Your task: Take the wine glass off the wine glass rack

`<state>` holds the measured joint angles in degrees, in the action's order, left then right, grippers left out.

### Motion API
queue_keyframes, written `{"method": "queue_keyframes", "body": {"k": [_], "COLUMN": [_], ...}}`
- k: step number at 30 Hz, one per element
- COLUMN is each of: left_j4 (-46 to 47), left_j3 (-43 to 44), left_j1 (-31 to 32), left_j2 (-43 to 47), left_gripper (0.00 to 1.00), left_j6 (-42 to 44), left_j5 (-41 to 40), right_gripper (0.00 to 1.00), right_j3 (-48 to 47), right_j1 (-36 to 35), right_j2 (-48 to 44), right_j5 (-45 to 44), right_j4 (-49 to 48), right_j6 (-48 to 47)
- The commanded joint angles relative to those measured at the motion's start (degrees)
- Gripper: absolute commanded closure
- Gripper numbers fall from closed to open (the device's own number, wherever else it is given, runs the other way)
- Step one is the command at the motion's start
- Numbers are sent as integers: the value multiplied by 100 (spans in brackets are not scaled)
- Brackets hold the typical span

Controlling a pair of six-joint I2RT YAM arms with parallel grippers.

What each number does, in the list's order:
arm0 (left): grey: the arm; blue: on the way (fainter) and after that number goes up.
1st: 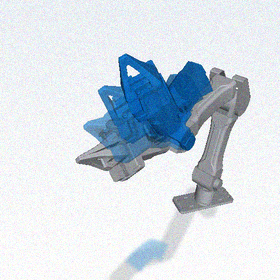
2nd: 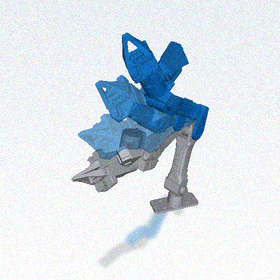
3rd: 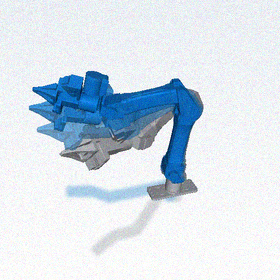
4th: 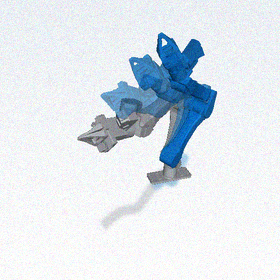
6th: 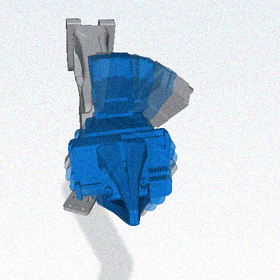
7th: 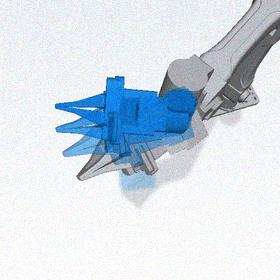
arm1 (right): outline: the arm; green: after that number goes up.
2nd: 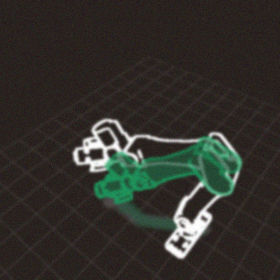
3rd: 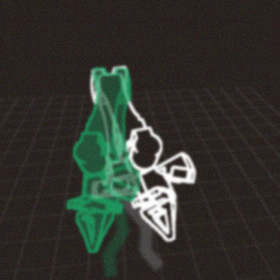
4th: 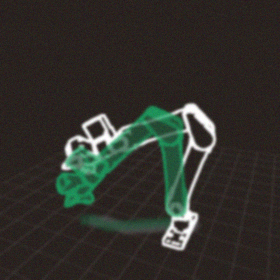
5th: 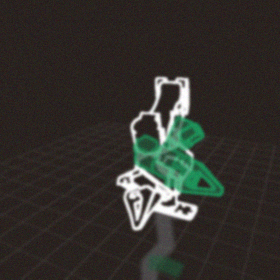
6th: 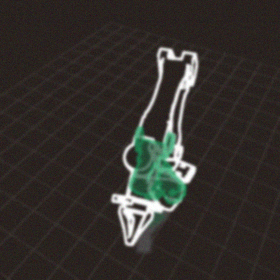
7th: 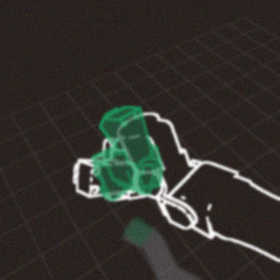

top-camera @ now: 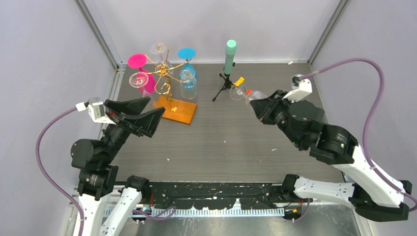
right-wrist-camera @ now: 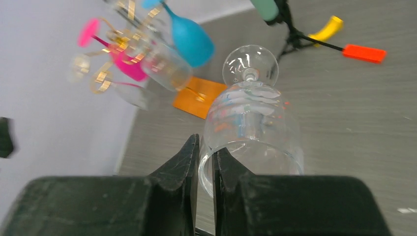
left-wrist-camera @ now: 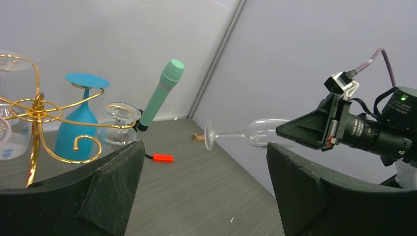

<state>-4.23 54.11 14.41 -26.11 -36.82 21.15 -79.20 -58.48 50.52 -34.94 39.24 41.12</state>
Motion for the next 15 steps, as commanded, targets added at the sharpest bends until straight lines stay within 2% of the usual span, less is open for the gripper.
{"method": "queue_keyframes", "body": {"k": [1,5,6,10,15], "left_j4": [-164,-421,-469,-671,-910], "left_j3": [21,17,16,18,-1], "left_j1": [9,9,9,9,9], "left_j2": [-27,24,50,125,168], "left_gripper": [3,3,3,3,3], "left_j6": [211,391,447,657,892], "left_j5": [-58,-127,-158,-243,-389], "right_gripper": [100,100,100,100,100], "right_j3": [-523,-842,-864,-877,-1059], "right_j1": [7,297,440,1822,2860], "right_j2": [538,1133,1330,1865,2587], "right_j5": [-535,-457,-126,1066,1526], "right_j4": [1207,1573,1594,1539,1577], "right_j6": [9,-331,-385,-706,-1273]}}
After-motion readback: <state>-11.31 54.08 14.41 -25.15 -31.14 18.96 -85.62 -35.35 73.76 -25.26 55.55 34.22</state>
